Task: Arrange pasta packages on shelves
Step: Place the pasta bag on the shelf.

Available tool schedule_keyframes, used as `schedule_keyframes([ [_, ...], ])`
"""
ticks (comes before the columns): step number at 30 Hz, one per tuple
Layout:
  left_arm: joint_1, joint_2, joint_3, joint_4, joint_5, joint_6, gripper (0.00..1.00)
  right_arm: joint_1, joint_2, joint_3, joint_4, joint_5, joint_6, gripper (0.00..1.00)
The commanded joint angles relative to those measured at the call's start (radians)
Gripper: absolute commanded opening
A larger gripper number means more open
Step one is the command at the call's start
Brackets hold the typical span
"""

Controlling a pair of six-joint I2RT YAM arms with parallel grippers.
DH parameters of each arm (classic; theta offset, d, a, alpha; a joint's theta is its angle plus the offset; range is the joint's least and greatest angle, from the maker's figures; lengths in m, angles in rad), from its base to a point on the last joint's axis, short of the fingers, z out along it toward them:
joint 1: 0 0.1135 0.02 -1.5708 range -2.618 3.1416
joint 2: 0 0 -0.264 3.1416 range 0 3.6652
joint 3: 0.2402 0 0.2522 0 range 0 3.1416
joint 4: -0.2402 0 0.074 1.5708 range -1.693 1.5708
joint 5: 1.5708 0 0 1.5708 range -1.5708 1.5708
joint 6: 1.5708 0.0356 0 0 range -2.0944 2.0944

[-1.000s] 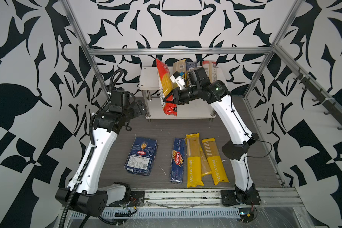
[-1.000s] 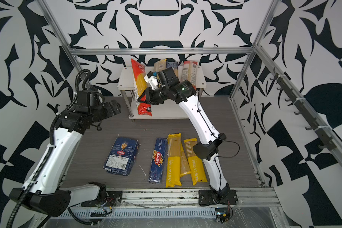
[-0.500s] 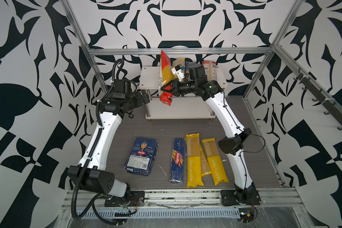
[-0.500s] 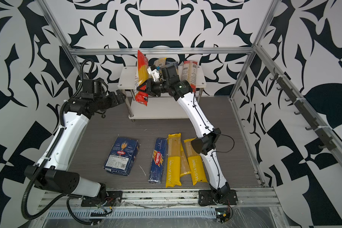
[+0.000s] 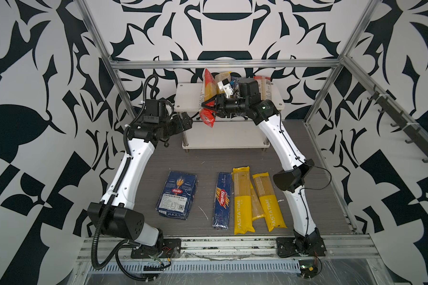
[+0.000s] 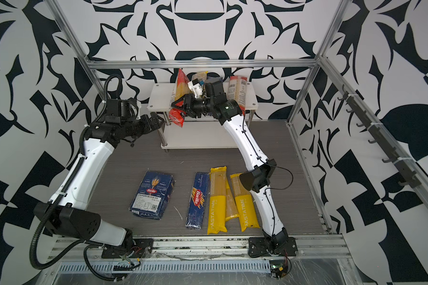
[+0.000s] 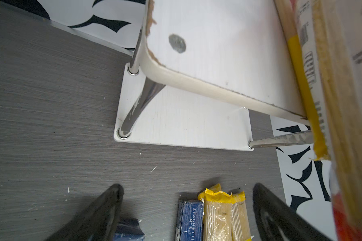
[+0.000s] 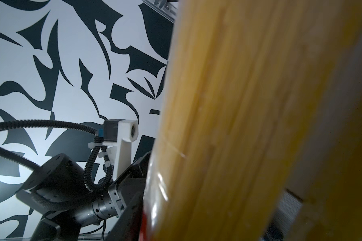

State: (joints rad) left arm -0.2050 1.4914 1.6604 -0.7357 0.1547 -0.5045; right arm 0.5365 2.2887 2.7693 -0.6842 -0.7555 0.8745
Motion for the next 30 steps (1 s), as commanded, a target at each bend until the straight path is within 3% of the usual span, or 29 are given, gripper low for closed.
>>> schedule_keyframes([
  [1, 0.004, -0.042, -0.041, 0.036, 0.039, -0.014, 0.99, -0.012, -0.048, 0.056, 0.210, -0.009, -0.024, 0.48],
  [14, -0.016, -0.108, -0.088, 0.075, 0.158, -0.060, 0.99, -0.020, -0.017, 0.045, 0.249, 0.027, 0.018, 0.51],
  [22, -0.053, -0.091, -0.080, 0.128, 0.163, -0.090, 0.99, -0.019, 0.006, 0.041, 0.288, 0.054, 0.017, 0.50],
  [30, -0.047, 0.002, 0.053, 0.119, 0.103, -0.081, 0.99, -0.020, 0.008, 0.041, 0.304, 0.051, 0.020, 0.50],
])
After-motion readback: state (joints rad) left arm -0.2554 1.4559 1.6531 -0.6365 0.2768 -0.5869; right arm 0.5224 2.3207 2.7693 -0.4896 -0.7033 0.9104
